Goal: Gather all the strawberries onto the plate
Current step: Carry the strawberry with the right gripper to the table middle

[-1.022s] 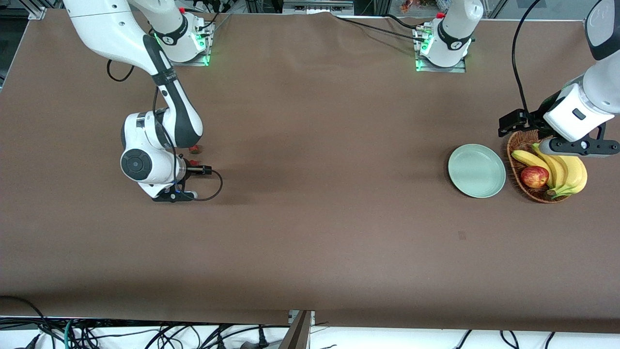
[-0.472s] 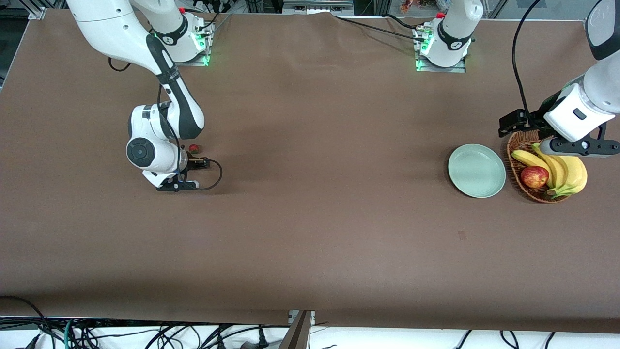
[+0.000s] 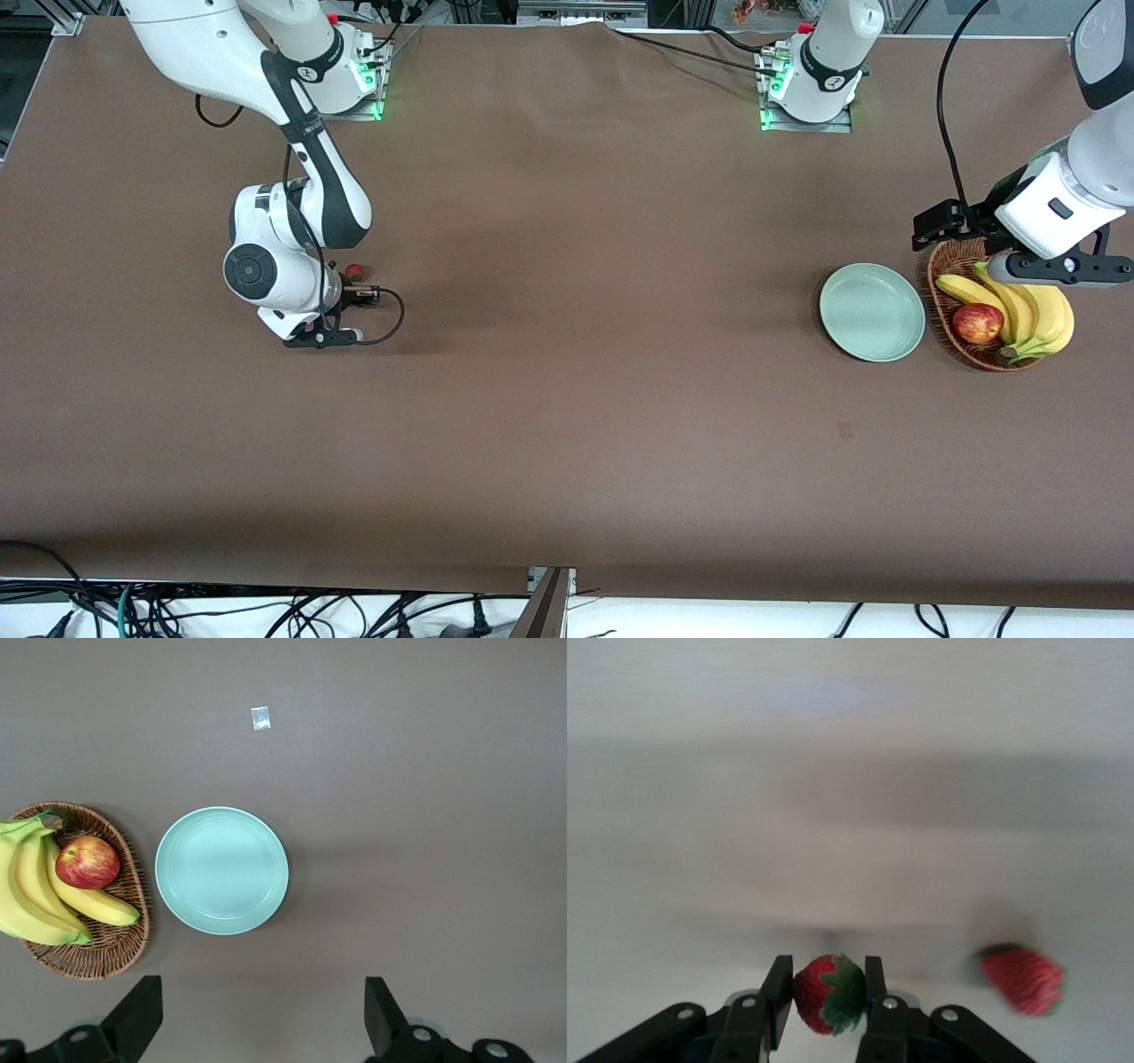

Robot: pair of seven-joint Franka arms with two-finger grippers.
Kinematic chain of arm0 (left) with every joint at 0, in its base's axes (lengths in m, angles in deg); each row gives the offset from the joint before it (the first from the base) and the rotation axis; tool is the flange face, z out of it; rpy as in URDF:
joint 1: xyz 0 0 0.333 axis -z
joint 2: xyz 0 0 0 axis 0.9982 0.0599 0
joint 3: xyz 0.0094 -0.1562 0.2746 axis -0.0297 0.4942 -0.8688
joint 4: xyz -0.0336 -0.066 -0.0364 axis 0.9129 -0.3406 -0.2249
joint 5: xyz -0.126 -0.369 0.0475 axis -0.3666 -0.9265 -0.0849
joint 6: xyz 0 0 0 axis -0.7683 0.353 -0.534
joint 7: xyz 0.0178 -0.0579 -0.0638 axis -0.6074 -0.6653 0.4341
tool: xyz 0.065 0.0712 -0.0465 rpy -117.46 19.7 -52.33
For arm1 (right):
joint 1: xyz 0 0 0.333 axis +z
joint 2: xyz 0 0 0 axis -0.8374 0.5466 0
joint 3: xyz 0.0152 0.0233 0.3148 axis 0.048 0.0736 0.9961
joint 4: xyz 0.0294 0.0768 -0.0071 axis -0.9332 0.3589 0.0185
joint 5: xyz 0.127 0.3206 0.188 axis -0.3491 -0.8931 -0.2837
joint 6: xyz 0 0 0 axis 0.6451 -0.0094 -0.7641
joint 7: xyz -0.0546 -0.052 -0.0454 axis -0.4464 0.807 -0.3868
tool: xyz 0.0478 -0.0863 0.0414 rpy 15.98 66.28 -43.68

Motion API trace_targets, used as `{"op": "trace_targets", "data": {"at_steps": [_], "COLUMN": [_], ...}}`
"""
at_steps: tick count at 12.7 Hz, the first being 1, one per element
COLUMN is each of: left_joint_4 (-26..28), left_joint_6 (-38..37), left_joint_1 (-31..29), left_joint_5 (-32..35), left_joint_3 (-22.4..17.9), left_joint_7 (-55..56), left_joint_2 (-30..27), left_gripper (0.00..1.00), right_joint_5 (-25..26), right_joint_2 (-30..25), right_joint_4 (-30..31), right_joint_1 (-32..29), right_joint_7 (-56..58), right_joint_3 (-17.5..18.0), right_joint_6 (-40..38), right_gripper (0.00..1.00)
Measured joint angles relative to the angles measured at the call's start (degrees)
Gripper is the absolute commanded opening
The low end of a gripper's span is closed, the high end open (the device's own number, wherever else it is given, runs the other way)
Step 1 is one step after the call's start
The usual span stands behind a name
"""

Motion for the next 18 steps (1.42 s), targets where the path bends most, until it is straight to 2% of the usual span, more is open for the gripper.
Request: {"op": "trace_targets", "data": {"at_steps": [2, 5, 6, 8, 9, 10, 11, 13, 15, 16, 18], "left_joint_4": [0.0, -0.1, -0.1, -0.1, -0.1, -0.1, -0.1, -0.1, -0.1, -0.1, 0.0], "left_joint_6": [0.0, 0.0, 0.0, 0.0, 0.0, 0.0, 0.1, 0.6, 1.1, 1.4, 2.2], "left_joint_1": [0.0, 0.0, 0.0, 0.0, 0.0, 0.0, 0.0, 0.0, -0.2, -0.4, -0.7], "left_joint_5": [0.0, 0.0, 0.0, 0.0, 0.0, 0.0, 0.0, 0.0, 0.0, 0.0, 0.0], "left_joint_3": [0.0, 0.0, 0.0, -0.1, -0.2, -0.2, -0.3, -0.6, -0.9, -0.9, -0.9], "left_joint_7": [0.0, 0.0, 0.0, 0.0, 0.0, 0.0, 0.0, 0.0, 0.0, 0.0, 0.0], "left_joint_2": [0.0, 0.4, 0.7, 1.1, 1.4, 1.7, 2.1, 3.0, 3.7, 4.0, 4.7], "left_gripper": [1.00, 1.00, 1.00, 1.00, 1.00, 1.00, 1.00, 1.00, 1.00, 1.00, 1.00], "right_joint_5": [-3.0, -3.5, -3.5, -3.5, -3.5, -3.5, -3.4, -3.4, -3.4, -3.4, -3.4], "right_joint_2": [-1.4, -1.8, -0.8, 4.3, 8.7, 12.9, 17.1, 24.1, 28.7, 30.2, 31.9], "right_joint_4": [-4.2, -12.9, -16.4, -24.4, -28.9, -32.2, -34.2, -36.1, -37.7, -38.5, -39.2], "right_joint_1": [0.0, 1.1, 3.3, 10.1, 14.1, 17.4, 20.6, 26.0, 30.4, 32.1, 34.4], "right_joint_7": [-3.8, -19.5, -26.2, -37.4, -43.5, -48.6, -53.0, -59.6, -64.6, -66.4, -68.7], "right_joint_3": [3.2, 11.8, 13.6, 14.3, 14.3, 14.2, 14.0, 12.9, 10.7, 9.6, 7.9], "right_joint_6": [-4.7, -6.1, -6.1, -4.3, -0.6, 4.7, 11.9, 25.3, 32.7, 34.4, 37.2], "right_gripper": [0.03, 0.04, 0.05, 0.06, 0.06, 0.11, 0.12, 0.15, 0.19, 0.26, 0.69]}}
